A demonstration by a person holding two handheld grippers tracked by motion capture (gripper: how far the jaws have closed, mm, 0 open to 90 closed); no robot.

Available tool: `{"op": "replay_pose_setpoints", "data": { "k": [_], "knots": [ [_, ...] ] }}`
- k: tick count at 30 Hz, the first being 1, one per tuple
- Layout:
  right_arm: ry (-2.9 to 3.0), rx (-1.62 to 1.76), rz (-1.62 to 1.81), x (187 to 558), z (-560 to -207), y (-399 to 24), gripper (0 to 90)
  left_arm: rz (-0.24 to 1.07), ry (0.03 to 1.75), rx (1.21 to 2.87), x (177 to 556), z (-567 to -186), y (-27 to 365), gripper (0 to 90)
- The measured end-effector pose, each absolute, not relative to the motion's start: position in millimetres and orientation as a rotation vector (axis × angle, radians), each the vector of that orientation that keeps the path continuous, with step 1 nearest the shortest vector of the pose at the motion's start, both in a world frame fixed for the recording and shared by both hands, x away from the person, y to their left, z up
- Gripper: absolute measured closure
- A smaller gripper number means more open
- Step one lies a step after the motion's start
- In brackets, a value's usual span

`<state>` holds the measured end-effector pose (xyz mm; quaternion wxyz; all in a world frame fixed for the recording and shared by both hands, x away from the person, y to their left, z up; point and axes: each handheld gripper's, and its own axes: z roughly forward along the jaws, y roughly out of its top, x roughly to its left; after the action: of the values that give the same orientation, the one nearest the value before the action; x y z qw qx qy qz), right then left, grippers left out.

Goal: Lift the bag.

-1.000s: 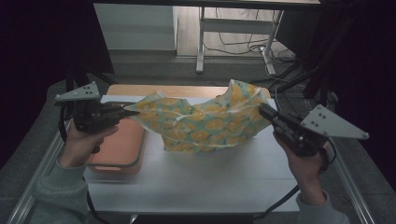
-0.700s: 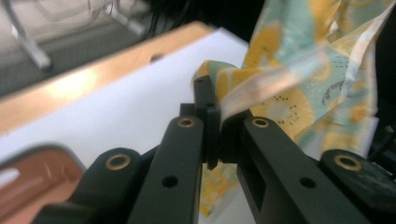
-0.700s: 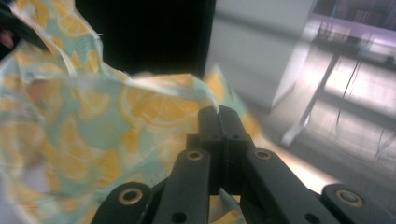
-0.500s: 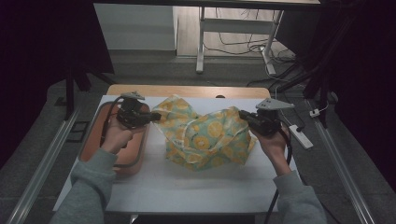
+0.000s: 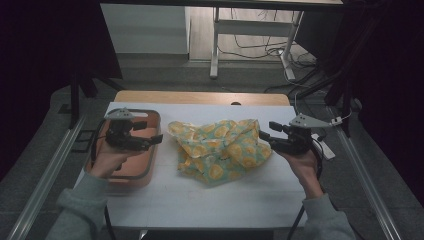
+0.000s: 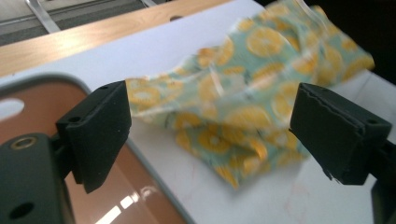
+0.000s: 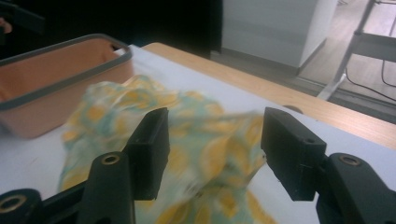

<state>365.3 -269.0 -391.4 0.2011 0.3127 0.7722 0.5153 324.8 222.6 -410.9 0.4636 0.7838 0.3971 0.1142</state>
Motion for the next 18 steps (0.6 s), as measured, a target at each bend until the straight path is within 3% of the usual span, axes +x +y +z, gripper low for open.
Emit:
{"op": "replay_pose_setpoints", "data": {
  "k": [8, 18],
  "knots": [
    [2.263, 0.781, 1.364, 327, -422, -270, 40.1, 0.256, 0.985, 1.956, 287, -436, 221, 15.8],
    [2.276, 0.786, 1.356, 323, -442, -274, 40.6, 0.277, 0.985, 2.005, 283, -446, 211, 16.0]
  ]
}}
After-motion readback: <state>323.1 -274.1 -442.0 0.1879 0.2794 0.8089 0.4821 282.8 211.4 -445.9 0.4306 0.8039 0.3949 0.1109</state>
